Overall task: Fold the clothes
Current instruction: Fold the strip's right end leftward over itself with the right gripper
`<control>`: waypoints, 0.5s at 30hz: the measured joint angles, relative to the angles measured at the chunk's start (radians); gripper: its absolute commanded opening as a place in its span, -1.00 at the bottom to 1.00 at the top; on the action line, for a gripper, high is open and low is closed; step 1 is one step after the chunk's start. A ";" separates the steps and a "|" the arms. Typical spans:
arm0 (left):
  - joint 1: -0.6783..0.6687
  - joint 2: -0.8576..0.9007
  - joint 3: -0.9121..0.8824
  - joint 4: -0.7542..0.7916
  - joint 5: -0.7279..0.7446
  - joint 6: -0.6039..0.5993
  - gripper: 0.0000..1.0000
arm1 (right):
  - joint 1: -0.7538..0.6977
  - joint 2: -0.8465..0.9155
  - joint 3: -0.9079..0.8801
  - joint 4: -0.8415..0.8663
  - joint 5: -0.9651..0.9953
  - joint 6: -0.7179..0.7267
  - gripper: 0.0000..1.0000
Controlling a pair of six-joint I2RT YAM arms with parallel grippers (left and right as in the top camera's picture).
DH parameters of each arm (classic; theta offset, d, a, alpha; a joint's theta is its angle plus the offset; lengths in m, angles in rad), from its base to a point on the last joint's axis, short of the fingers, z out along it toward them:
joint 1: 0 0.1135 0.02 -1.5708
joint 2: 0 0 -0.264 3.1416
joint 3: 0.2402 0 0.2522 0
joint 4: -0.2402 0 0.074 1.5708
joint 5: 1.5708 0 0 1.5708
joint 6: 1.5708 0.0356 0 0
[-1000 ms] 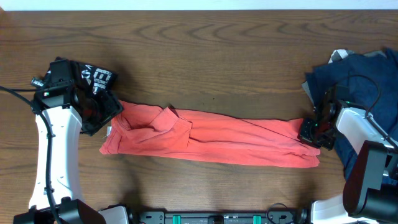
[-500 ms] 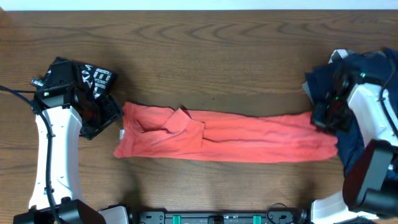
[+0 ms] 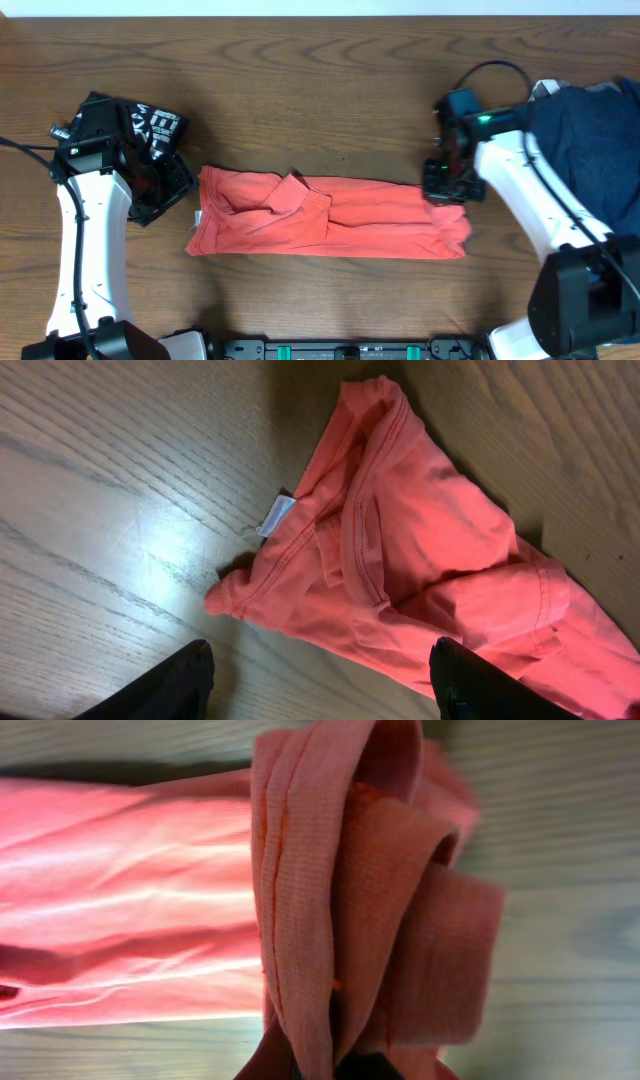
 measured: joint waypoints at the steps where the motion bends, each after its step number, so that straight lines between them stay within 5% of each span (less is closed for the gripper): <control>1: 0.000 0.000 0.000 -0.002 0.000 0.000 0.41 | 0.021 0.007 0.000 0.013 -0.002 0.017 -0.91; 6: 0.000 0.000 0.000 -0.002 0.000 0.000 0.41 | 0.117 0.043 0.000 0.089 -0.021 0.090 -0.69; 11: 0.000 0.000 0.000 -0.002 0.000 0.000 0.41 | 0.180 0.081 -0.003 0.194 -0.078 0.124 0.16; 15: 0.000 0.000 0.000 -0.003 0.000 0.000 0.42 | 0.217 0.085 -0.005 0.280 -0.155 0.082 0.34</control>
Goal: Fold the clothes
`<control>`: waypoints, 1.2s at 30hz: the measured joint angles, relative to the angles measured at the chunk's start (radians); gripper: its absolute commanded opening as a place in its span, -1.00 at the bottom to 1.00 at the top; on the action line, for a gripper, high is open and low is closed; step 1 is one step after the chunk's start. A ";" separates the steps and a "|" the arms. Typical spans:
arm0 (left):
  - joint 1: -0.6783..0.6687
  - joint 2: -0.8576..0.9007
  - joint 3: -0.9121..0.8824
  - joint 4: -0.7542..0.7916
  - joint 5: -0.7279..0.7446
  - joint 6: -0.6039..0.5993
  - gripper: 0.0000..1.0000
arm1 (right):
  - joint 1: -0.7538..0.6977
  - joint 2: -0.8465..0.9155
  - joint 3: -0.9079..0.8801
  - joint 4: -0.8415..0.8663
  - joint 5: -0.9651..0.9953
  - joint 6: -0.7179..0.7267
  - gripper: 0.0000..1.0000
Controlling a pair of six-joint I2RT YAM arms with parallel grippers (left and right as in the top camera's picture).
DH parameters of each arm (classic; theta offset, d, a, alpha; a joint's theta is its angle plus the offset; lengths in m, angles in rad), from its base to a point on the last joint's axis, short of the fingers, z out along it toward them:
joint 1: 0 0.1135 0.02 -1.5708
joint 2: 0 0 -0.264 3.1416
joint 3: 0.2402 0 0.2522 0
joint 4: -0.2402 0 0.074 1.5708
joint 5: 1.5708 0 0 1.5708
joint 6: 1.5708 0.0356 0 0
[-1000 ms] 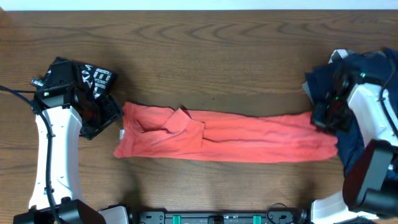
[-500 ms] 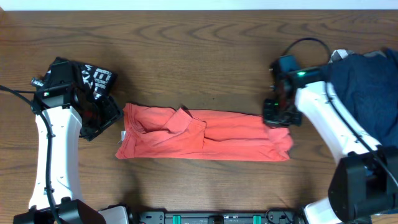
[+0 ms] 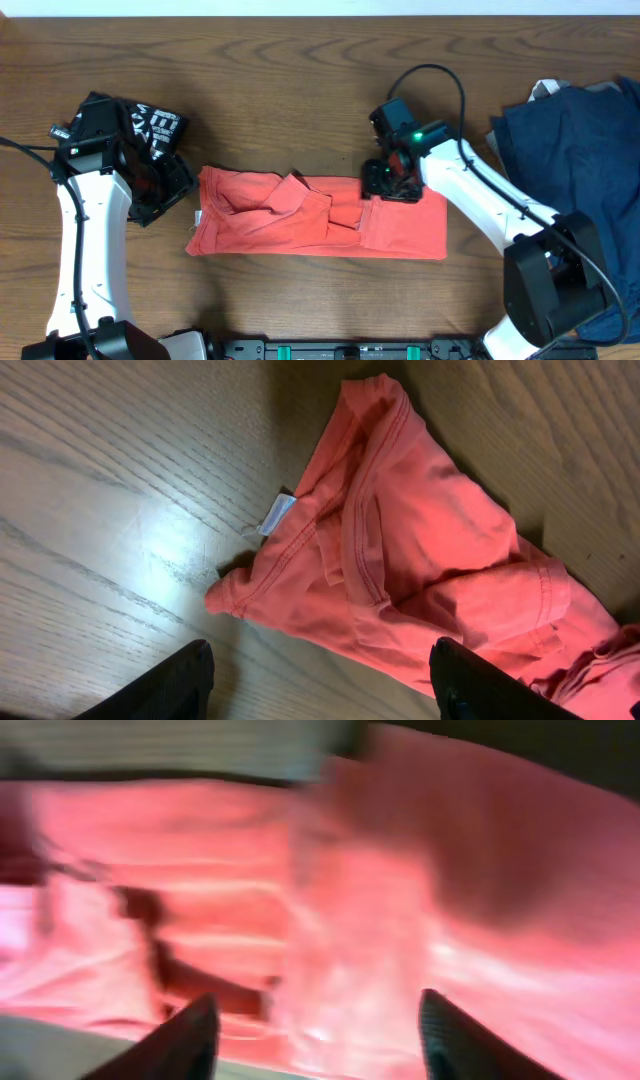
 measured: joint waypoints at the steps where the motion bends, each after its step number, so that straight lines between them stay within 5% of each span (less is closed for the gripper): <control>1: 0.000 0.000 0.000 0.000 0.000 0.000 0.41 | 0.006 0.000 0.000 0.006 -0.016 -0.016 0.31; 16: -0.024 0.035 -0.003 0.020 0.000 0.054 0.68 | -0.161 -0.068 0.001 -0.193 0.155 -0.041 0.46; 36: -0.043 0.459 -0.015 0.107 0.059 0.210 0.73 | -0.193 -0.100 0.002 -0.245 0.209 -0.087 0.50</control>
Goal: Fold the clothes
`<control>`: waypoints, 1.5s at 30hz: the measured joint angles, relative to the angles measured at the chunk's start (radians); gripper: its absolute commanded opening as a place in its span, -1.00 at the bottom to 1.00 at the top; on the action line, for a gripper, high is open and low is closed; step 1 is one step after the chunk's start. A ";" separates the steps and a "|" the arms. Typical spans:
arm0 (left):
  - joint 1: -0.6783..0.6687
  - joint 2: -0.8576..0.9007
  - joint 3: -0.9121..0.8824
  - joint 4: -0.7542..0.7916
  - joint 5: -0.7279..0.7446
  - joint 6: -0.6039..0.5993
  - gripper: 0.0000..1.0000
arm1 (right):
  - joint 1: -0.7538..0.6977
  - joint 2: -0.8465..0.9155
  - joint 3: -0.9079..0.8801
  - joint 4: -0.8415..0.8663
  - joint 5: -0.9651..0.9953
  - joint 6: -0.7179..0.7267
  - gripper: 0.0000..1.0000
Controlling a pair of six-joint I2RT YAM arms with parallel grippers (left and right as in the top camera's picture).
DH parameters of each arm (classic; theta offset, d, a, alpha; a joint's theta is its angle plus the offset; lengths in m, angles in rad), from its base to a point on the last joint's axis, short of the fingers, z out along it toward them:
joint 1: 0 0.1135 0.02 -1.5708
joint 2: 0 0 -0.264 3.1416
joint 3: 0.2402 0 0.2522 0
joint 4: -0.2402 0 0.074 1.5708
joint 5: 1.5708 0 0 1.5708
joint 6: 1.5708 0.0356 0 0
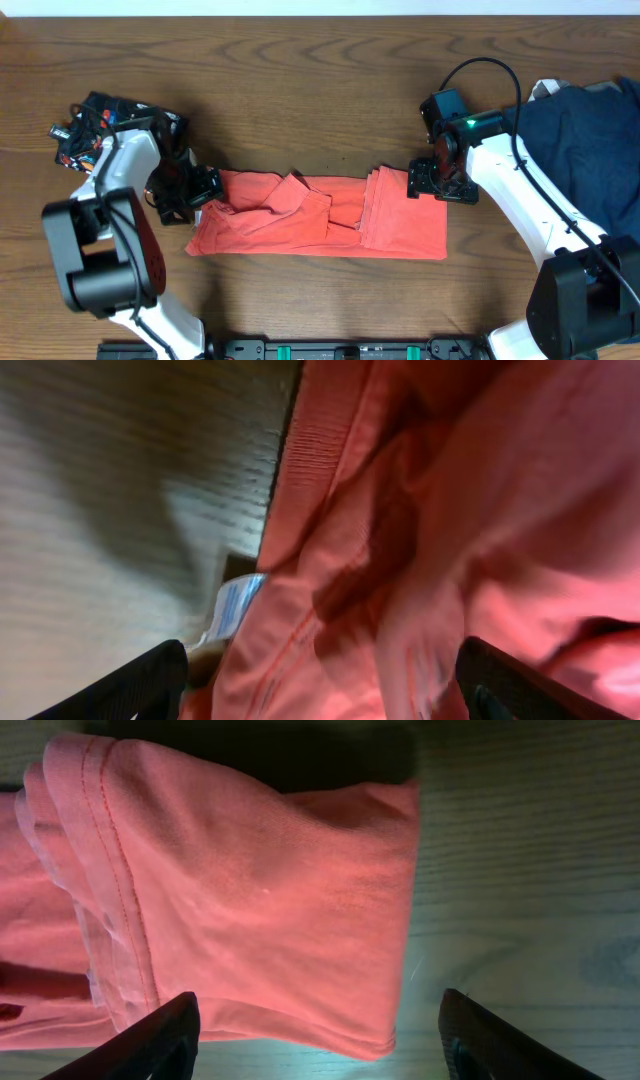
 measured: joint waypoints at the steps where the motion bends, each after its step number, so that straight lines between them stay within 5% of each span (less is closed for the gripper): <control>1: -0.001 0.014 0.000 0.001 0.002 0.003 0.72 | 0.000 0.000 0.000 0.000 0.000 0.000 0.50; 9: -0.047 0.050 0.000 0.014 -0.002 0.004 0.43 | 0.000 0.000 0.000 -0.007 0.000 0.000 0.49; 12: -0.078 0.050 0.000 0.023 -0.002 0.002 0.01 | 0.000 0.000 0.000 -0.021 0.003 0.000 0.49; 16: -0.108 0.052 -0.003 0.045 0.009 0.013 -0.88 | 0.000 0.000 0.000 -0.045 0.024 0.000 0.48; 27: -0.057 0.036 0.053 -0.082 -0.075 -0.016 -0.88 | -0.098 0.000 0.000 -0.101 0.140 0.032 0.49; 34: -0.031 -0.140 0.167 -0.193 -0.142 -0.062 -0.88 | -0.227 0.000 0.000 -0.109 0.184 0.032 0.50; 45: -0.421 -0.364 0.182 -0.158 -0.141 -0.232 -0.88 | -0.278 0.000 0.000 -0.122 0.196 0.021 0.50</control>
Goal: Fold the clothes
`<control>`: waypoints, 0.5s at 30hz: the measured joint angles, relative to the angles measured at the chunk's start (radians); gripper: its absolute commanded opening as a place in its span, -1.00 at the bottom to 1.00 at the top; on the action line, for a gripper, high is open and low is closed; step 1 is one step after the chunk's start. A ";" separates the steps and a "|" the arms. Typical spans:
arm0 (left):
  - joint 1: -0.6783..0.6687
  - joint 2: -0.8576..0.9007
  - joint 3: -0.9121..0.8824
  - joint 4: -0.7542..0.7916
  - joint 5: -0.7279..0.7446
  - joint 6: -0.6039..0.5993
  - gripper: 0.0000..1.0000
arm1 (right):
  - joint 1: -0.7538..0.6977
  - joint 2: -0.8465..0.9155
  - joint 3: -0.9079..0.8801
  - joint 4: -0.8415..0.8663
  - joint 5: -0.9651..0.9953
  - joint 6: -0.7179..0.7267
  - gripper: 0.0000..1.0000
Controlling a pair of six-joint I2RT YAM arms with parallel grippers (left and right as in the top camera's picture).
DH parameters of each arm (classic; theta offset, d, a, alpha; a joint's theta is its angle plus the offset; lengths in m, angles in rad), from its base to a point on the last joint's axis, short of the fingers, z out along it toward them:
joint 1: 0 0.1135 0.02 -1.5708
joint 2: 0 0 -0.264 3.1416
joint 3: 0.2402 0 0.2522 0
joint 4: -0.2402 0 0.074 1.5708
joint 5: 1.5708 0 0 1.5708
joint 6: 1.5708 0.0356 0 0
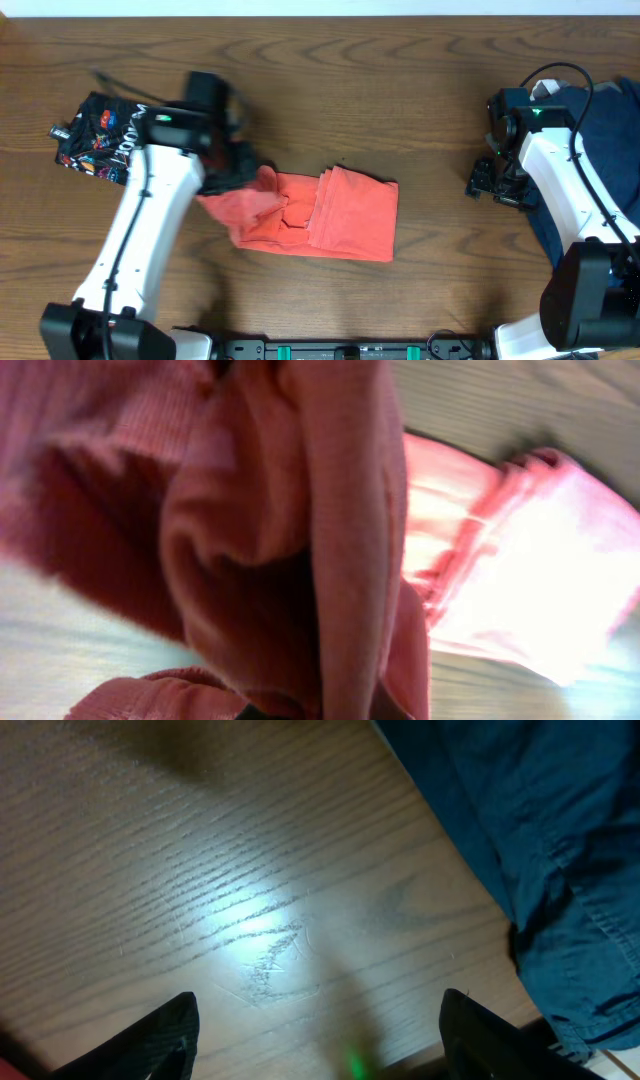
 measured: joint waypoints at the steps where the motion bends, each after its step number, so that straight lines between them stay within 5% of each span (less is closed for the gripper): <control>1: -0.039 0.005 0.000 0.015 0.000 -0.016 -0.88 | 0.000 0.000 0.000 -0.003 0.000 0.000 0.50; 15: -0.496 0.240 0.000 0.337 0.003 -0.220 -0.88 | 0.000 0.000 0.000 -0.020 0.000 -0.019 0.50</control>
